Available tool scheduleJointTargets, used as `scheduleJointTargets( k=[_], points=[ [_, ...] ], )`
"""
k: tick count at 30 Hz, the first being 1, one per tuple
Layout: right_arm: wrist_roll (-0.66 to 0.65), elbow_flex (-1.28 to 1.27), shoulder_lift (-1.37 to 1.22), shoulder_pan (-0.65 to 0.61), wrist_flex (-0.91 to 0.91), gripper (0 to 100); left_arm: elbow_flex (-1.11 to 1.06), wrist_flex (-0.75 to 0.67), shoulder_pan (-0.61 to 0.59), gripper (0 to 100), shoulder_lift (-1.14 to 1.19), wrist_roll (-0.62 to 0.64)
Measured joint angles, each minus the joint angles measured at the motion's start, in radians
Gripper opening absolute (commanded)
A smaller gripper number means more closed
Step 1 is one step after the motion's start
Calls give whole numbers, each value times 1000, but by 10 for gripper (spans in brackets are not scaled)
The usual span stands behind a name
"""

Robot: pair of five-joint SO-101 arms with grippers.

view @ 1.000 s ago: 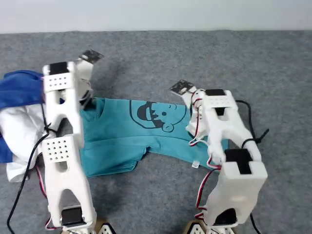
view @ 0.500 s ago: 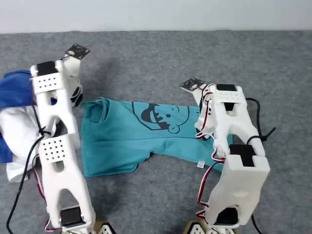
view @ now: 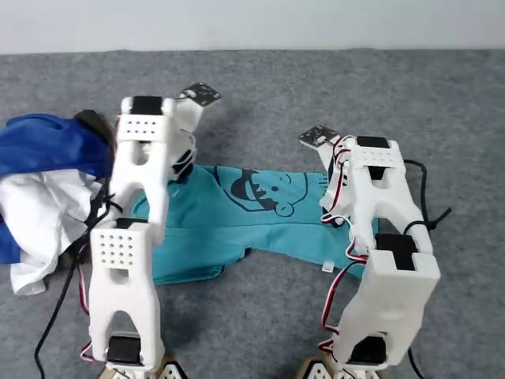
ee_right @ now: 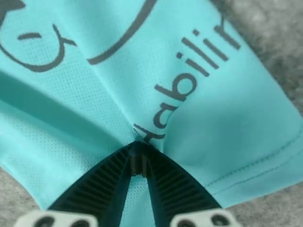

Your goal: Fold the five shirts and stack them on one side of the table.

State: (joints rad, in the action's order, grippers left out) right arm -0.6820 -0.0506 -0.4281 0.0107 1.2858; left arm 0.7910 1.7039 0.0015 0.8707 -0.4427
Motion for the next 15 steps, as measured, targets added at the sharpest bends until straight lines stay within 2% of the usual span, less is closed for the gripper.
scheduleJointTargets(
  k=[3,8,15],
  points=[
    [0,21,-2,0,23,12,0,2,0,69,-11,5],
    [0,140,8,3,169,13,-21,20,-31,70,-135,5],
    [0,261,117,-29,385,36,-307,21,-37,71,-471,6]
  ],
)
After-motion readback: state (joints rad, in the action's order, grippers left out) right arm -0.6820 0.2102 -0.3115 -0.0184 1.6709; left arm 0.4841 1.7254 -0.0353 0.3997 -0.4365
